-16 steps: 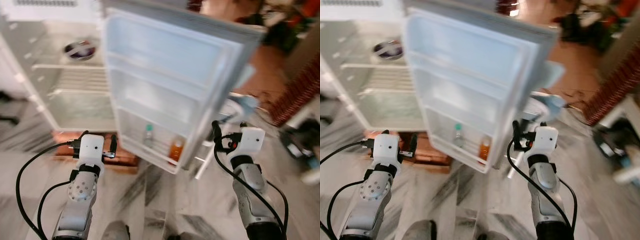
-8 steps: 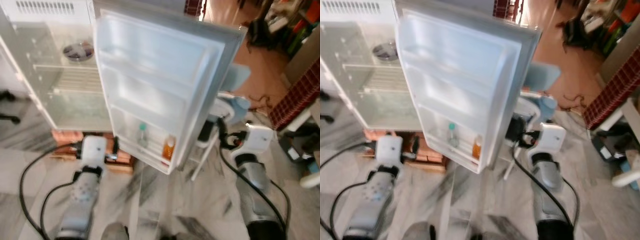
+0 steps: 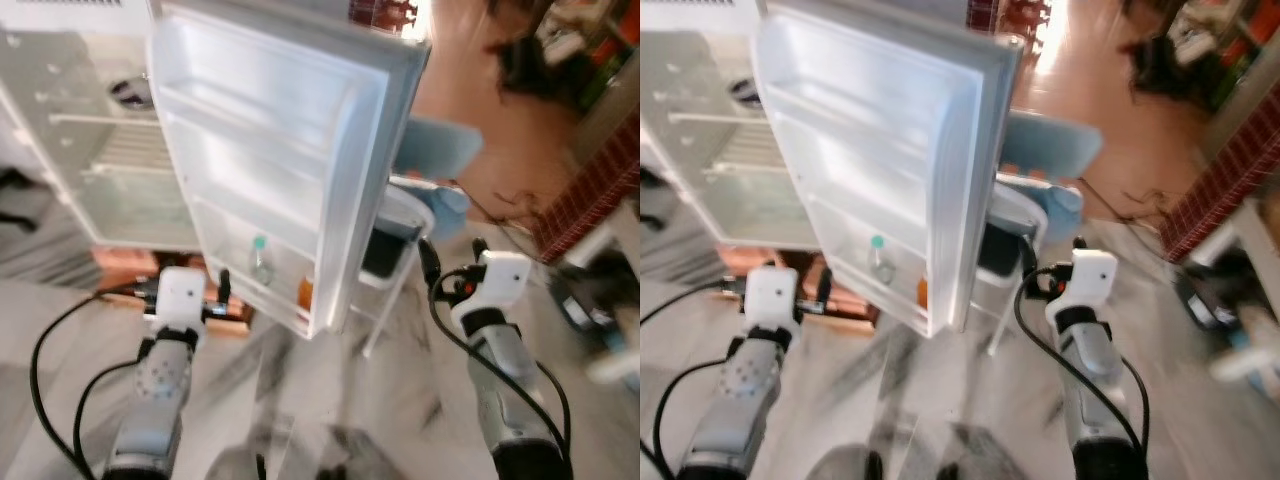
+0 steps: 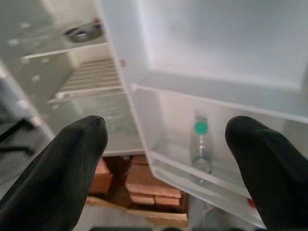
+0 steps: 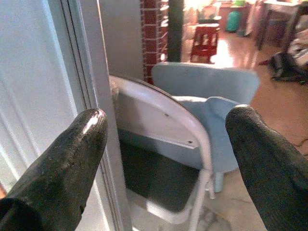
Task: Restocking fridge
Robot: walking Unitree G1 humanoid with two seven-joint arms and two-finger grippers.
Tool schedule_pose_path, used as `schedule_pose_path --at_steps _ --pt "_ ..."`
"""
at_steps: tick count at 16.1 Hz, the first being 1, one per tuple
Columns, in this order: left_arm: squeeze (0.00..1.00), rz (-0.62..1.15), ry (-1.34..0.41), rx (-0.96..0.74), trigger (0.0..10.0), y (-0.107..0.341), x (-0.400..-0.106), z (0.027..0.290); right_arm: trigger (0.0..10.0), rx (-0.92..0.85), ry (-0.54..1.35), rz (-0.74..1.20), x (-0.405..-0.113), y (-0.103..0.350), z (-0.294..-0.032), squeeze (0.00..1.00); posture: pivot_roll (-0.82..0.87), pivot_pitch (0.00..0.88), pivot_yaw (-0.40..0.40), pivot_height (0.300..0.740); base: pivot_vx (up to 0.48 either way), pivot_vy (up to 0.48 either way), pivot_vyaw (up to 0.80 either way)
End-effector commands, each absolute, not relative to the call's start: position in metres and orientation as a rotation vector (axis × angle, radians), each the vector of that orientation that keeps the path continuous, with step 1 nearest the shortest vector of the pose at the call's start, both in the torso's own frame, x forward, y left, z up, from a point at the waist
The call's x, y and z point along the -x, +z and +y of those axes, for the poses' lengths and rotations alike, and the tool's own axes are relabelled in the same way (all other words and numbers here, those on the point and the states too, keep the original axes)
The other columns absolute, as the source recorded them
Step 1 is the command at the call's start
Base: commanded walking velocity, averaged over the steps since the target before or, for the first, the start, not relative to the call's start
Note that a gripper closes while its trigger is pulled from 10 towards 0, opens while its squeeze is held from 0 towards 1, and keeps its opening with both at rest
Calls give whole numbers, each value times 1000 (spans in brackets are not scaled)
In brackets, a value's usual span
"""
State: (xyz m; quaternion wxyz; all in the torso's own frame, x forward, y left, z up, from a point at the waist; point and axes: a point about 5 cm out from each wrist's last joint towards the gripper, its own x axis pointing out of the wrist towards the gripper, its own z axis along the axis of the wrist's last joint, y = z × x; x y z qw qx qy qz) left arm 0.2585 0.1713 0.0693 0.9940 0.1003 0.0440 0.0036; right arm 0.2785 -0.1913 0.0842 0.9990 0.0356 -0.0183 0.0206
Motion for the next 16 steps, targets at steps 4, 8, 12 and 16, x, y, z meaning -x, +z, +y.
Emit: schedule_pose_path --at_steps 4,8,12,16 --pt "0 56 -57 -191 10000 74 -259 168 10000 -48 61 -88 -283 97 -187 0 110 93 -41 740 0 0 711" --pt "0 46 -63 -162 10000 71 -259 167 10000 -34 39 -114 -292 105 -192 0 103 77 -67 740 153 0 263" --pt "0 79 -45 -150 10000 64 -254 168 10000 10 0 -120 -289 107 -197 0 104 74 -72 740 76 0 0" --pt "0 160 -21 -151 10000 51 -241 181 10000 -7 -74 -64 -290 97 -200 0 108 86 -67 740 0 0 0"
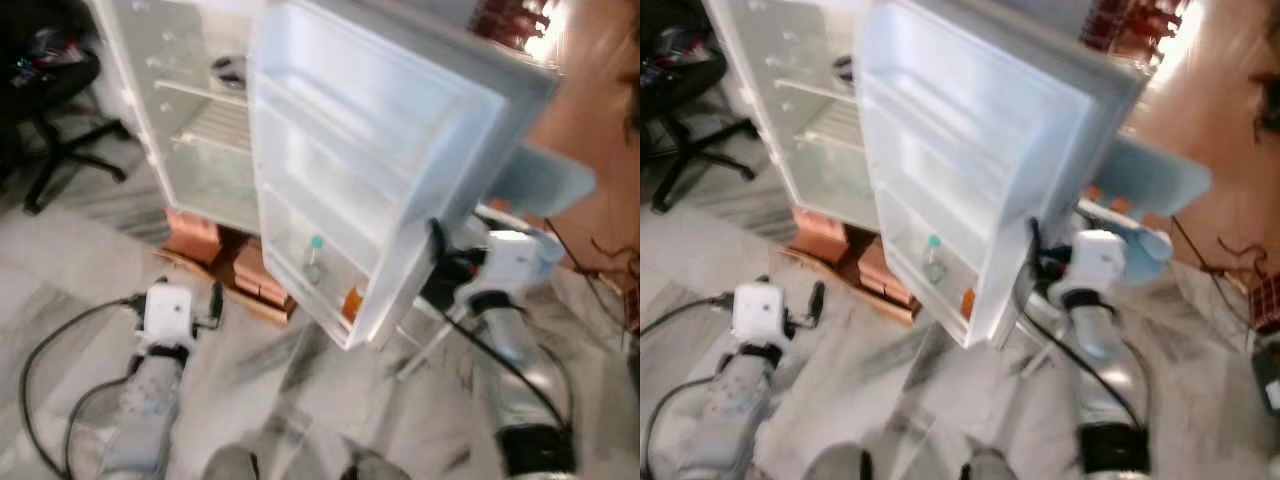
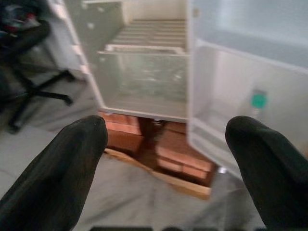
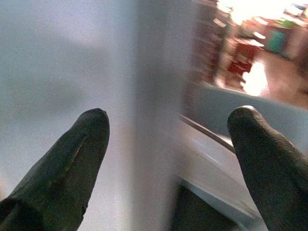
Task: Restocking fridge
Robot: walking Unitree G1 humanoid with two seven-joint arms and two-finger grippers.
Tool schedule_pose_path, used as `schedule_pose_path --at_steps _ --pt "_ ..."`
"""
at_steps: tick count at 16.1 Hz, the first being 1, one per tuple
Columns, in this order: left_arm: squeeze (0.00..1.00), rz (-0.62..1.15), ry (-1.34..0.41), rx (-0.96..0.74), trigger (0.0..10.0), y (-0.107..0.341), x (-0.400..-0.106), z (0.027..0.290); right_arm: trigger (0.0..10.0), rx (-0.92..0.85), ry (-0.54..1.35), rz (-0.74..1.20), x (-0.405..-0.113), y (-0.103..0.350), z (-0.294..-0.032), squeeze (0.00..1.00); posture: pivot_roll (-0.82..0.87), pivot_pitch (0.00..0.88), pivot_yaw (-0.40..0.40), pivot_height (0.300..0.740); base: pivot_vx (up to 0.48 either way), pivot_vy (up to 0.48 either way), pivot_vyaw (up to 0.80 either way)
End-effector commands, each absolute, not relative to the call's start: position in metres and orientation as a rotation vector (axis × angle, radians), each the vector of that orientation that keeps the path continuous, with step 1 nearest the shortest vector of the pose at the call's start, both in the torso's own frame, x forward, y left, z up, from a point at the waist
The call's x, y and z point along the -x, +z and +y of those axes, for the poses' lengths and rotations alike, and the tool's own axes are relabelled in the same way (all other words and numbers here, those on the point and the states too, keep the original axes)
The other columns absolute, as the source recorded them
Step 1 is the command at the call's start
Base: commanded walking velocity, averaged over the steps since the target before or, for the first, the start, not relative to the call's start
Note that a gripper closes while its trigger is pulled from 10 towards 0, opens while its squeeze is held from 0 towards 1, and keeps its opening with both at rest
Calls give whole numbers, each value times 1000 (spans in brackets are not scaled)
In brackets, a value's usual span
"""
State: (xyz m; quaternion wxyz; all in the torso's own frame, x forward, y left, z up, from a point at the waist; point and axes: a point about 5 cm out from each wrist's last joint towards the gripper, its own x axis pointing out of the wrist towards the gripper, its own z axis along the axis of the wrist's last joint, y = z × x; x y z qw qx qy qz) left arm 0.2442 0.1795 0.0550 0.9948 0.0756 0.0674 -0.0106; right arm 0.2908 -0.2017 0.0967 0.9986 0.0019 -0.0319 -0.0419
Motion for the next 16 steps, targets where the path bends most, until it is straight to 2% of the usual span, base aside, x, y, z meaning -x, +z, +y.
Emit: schedule_pose_path --at_steps 1,4,6,9,10,12,13,15,16 --pt "0 176 -16 -152 10000 48 -236 183 10000 -31 -126 -53 -298 98 -200 0 113 87 -65 740 0 0 0" --pt "0 218 -27 -160 10000 42 -229 181 10000 -137 -19 -91 -318 116 -176 0 124 86 -65 740 0 0 0" --pt "0 246 -26 -166 10000 36 -224 180 10000 -93 -13 -84 -331 122 -165 0 131 88 -69 740 0 0 0" --pt "0 269 -33 -166 10000 31 -219 176 10000 -131 16 -65 -349 129 -146 0 135 89 -66 740 0 0 0" --pt "0 271 -39 -166 10000 31 -219 174 10000 -303 253 -117 -352 149 -108 0 139 89 -67 740 0 0 0" --pt "0 271 -40 -166 10000 31 -219 173 10000 -437 441 -162 -343 163 -87 0 141 88 -67 740 0 0 0" --pt "0 271 -40 -168 10000 32 -220 174 10000 -579 710 -200 -321 181 -68 0 142 87 -71 740 0 0 0" --pt "0 273 -37 -168 10000 32 -219 175 10000 -706 1061 -204 -274 197 -65 0 135 92 -72 740 0 0 0" --pt "0 278 -38 -168 10000 31 -218 175 10000 -701 1110 -169 -264 192 -71 0 129 93 -71 740 0 0 0"
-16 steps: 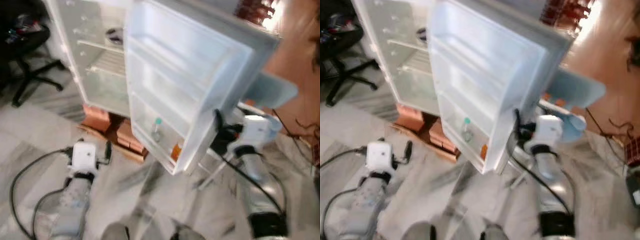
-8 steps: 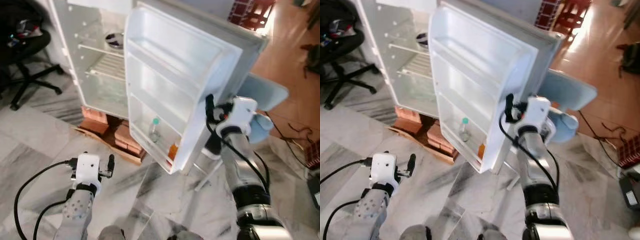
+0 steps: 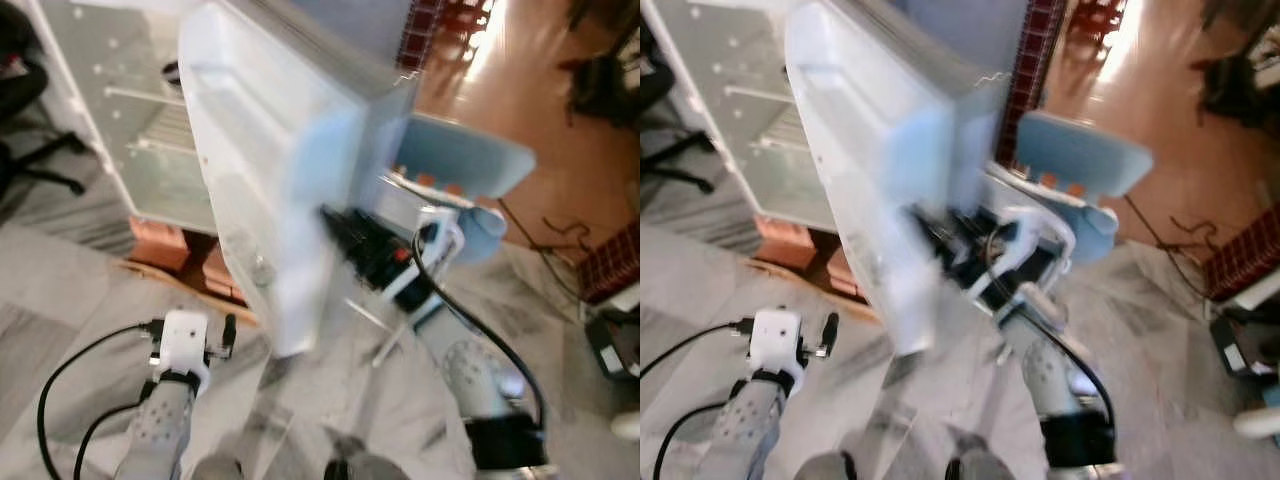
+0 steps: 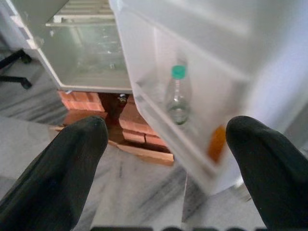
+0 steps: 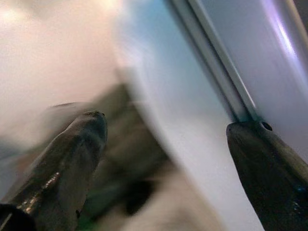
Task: Restocking fridge
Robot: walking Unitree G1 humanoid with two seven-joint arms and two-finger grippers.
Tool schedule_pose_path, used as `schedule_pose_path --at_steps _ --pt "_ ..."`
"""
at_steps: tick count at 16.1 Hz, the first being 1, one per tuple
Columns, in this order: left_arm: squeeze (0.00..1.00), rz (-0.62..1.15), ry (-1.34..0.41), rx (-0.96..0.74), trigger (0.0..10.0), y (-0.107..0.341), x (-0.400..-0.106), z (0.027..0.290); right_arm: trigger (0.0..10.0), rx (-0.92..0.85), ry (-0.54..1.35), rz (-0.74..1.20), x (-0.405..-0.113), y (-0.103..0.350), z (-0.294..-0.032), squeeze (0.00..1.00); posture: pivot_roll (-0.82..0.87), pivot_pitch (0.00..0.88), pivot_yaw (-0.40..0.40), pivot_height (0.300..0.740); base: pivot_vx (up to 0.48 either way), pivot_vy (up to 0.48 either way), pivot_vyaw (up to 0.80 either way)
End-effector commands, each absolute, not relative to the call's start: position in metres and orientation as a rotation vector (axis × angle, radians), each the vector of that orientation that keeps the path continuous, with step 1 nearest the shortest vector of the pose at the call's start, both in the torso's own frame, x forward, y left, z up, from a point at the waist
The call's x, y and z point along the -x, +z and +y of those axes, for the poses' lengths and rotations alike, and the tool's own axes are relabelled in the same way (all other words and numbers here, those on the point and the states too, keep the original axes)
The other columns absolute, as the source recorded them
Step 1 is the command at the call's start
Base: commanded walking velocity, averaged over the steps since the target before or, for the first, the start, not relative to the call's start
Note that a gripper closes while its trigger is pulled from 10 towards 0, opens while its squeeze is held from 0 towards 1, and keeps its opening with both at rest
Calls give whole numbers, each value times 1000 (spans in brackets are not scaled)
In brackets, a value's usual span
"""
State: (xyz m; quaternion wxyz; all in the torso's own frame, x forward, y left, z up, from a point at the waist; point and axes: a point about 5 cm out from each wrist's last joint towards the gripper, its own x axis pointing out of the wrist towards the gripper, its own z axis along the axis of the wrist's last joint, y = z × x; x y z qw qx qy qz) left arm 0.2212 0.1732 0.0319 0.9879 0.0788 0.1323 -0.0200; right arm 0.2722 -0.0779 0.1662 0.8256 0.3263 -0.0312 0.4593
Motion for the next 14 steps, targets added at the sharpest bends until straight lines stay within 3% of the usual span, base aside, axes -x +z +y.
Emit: schedule_pose_path --at_steps 1,5,8,11,14 --pt "0 284 -42 -168 10000 30 -217 173 10000 -654 1131 -113 -258 179 -80 0 128 93 -70 740 0 0 0" --pt "0 286 -63 -172 10000 29 -220 170 10000 -381 1247 233 -221 121 -122 0 118 90 -59 740 0 0 0" --pt "0 294 -68 -177 10000 29 -220 170 10000 -254 1274 355 -213 102 -141 0 118 88 -57 740 0 0 0" --pt "0 289 -65 -178 10000 30 -221 170 10000 -162 1162 357 -226 89 -146 0 122 87 -60 740 0 0 0" --pt "0 198 -23 -184 10000 47 -233 174 10000 -127 867 271 -248 80 -147 0 136 82 -67 740 0 0 0"
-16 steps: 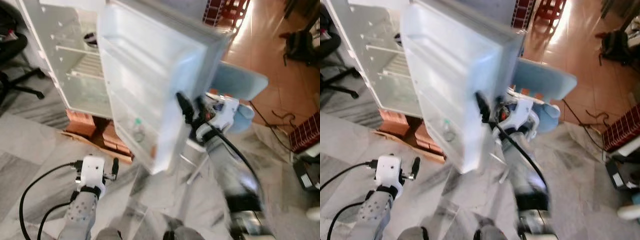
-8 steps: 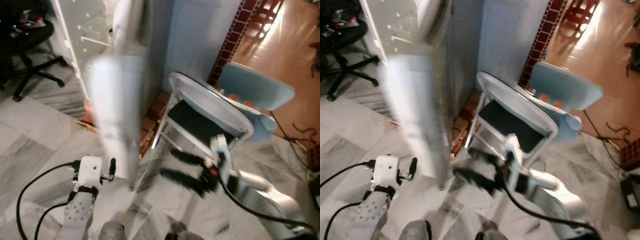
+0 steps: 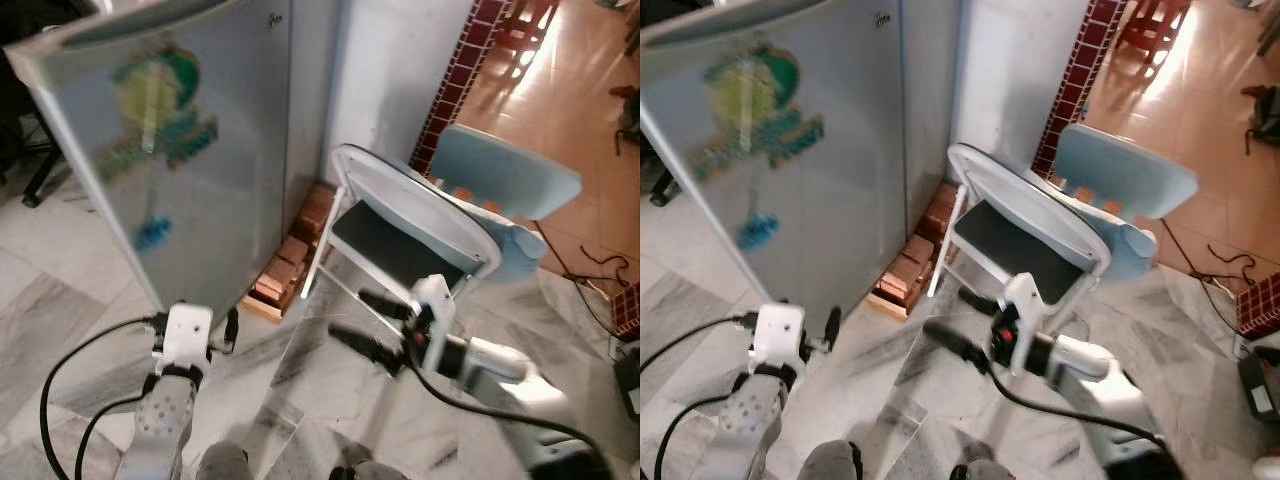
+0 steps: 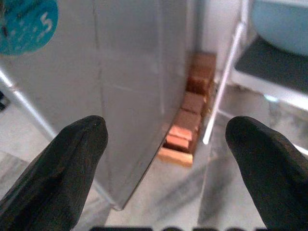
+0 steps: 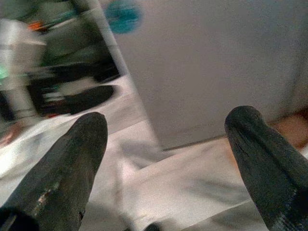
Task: Restocking fridge
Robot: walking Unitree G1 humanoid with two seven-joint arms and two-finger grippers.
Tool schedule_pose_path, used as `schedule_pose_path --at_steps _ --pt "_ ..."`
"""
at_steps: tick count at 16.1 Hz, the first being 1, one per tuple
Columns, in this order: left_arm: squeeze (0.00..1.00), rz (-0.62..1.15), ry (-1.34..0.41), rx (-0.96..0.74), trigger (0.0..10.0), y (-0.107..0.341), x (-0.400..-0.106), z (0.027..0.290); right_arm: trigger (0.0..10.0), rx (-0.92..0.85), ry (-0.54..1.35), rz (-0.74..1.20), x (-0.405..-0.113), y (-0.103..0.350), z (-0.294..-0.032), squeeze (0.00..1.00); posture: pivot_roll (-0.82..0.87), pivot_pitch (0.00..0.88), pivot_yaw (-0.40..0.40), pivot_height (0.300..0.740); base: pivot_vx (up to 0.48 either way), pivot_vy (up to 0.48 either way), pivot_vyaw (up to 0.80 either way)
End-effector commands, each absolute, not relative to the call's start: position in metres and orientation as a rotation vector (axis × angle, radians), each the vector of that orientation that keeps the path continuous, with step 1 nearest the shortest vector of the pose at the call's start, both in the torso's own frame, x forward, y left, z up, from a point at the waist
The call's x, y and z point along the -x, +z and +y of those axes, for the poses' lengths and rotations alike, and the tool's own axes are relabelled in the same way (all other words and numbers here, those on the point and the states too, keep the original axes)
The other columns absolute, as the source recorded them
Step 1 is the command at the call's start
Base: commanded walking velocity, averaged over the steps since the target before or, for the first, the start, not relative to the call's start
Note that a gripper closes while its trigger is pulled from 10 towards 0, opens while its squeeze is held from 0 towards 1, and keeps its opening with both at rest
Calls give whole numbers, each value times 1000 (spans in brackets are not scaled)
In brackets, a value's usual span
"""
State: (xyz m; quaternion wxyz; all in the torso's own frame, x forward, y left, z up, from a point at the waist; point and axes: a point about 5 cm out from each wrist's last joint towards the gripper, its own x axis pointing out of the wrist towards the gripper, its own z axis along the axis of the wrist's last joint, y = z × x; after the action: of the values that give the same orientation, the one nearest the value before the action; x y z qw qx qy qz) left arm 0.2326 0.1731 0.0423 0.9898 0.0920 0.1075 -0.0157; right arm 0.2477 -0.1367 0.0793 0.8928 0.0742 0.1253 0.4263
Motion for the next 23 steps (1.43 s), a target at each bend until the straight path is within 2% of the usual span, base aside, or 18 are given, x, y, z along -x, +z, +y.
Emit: schedule_pose_path --at_steps 1,4,6,13,21,23 --pt "0 169 -11 -198 10000 52 -238 179 10000 -117 769 239 -253 78 -148 0 133 79 -63 740 0 0 0" --pt "0 166 16 -193 10000 55 -246 188 10000 -135 414 133 -262 76 -159 0 117 70 -50 740 0 0 0" --pt "0 153 1 -198 10000 57 -250 184 10000 -148 303 103 -262 75 -162 0 111 64 -51 740 0 431 0" --pt "0 124 -9 -194 10000 62 -258 180 10000 -129 214 76 -264 73 -159 0 104 54 -52 740 0 480 0" --pt "0 106 -7 -198 10000 62 -261 178 10000 -169 222 42 -267 76 -156 0 101 49 -52 740 0 0 0" --pt "0 113 -6 -194 10000 61 -259 177 10000 -173 243 27 -266 77 -153 0 102 49 -51 740 0 0 606"
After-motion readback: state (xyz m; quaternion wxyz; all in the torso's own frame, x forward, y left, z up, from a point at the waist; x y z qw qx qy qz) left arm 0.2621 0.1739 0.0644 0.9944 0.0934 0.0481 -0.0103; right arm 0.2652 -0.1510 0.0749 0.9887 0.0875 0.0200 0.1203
